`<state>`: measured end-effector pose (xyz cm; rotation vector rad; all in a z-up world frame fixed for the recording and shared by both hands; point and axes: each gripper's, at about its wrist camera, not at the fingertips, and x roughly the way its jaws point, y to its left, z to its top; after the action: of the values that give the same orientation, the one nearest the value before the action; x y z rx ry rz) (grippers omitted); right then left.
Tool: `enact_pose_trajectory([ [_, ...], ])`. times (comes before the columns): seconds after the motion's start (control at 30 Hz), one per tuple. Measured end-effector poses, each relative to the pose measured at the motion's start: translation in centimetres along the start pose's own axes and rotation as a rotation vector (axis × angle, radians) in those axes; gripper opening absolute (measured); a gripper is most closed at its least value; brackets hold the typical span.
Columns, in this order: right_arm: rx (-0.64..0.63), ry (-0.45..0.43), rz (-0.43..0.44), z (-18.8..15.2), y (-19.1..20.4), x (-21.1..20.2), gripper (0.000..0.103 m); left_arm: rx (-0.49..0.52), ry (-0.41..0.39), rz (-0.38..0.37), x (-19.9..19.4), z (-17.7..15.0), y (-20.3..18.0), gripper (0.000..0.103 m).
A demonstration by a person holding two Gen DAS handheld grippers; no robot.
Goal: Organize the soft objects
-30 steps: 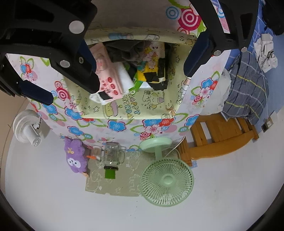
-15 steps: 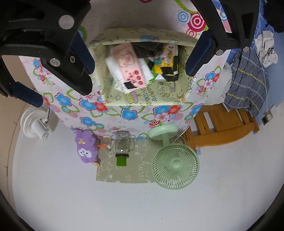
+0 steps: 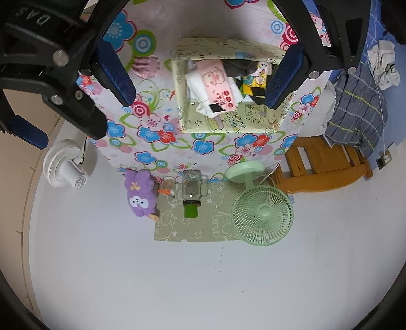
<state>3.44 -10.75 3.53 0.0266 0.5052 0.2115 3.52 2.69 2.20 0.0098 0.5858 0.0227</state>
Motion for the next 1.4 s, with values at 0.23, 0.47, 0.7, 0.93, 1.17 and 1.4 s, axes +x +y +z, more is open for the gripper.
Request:
enact_pose_trajectory([
  [0.23, 0.017, -0.047, -0.052, 0.2, -2.9, -2.5, 0.101, 0.003, -0.037, -0.001, -1.6, 0.5, -1.6, 0.103],
  [0.47, 0.042, -0.092, -0.1, 0.0, -5.4, -4.7, 0.103, 0.01, -0.066, 0.0, -2.9, 0.7, -2.8, 0.103],
  [0.7, 0.068, -0.094, -0.112, -0.9, -6.6, -5.7, 0.103, 0.017, -0.077, -0.009, -3.5, 0.2, -3.3, 0.103],
  [0.93, 0.081, -0.086, -0.109, -1.3, -7.0, -5.6, 0.103, 0.014, -0.073, -0.016, -3.4, 0.0, -3.3, 0.103],
  [1.17, 0.066, -0.085, -0.107, -1.2, -6.5, -5.3, 0.103, 0.0, -0.07, -0.004, -3.2, -0.1, -2.9, 0.103],
  [1.4, 0.068, -0.079, -0.101, -1.1, -6.3, -4.9, 0.103, -0.01, -0.067, 0.0, -3.0, 0.0, -2.4, 0.103],
])
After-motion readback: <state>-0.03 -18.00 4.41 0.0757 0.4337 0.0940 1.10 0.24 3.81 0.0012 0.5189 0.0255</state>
